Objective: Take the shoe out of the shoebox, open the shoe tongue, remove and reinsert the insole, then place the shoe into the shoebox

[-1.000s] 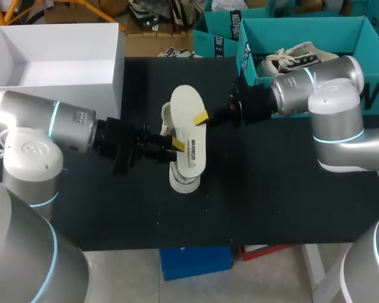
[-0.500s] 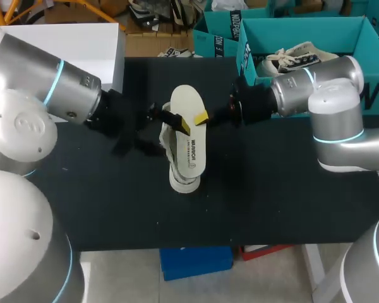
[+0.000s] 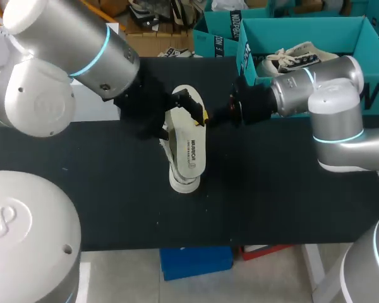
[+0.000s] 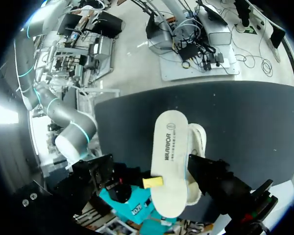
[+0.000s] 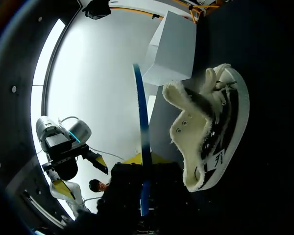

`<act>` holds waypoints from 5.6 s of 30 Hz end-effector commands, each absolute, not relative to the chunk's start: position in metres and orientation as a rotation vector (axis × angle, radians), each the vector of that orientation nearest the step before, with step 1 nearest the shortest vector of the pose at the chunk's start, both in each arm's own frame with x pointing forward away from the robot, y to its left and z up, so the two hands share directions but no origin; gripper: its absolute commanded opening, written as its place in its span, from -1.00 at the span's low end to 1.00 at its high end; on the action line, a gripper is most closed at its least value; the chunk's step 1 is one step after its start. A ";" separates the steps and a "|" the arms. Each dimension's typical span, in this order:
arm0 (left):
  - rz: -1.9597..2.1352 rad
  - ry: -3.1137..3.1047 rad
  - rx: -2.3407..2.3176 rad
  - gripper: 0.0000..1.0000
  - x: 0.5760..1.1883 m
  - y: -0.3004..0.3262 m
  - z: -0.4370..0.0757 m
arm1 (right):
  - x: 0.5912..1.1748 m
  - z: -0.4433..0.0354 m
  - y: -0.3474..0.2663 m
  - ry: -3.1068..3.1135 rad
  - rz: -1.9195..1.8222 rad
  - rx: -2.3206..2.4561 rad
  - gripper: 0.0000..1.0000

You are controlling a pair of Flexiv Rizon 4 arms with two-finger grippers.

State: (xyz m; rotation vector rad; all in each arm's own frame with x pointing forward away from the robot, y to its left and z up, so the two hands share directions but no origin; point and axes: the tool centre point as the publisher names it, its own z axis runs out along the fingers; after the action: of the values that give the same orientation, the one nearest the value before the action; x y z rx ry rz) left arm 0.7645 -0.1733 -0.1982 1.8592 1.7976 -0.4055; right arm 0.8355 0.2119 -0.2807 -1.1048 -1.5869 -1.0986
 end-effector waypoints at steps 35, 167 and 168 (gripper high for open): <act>0.235 2.105 1.995 1.00 0.770 -0.192 -0.194 | 0.836 -0.282 0.213 -1.586 -1.101 -1.106 -1.00; -0.109 1.988 1.942 1.00 0.759 -0.173 -0.221 | 0.836 -0.282 0.213 -1.586 -1.101 -1.106 -1.00; -0.178 1.960 1.921 1.00 0.760 -0.170 -0.219 | 0.836 -0.282 0.213 -1.586 -1.101 -1.106 -1.00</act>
State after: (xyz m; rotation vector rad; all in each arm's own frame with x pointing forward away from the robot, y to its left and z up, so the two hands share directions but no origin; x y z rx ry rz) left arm 0.7549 -0.1948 -0.2159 1.9715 2.0601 0.0206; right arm 0.8355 0.2120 -0.2807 -1.1049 -1.5869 -1.0986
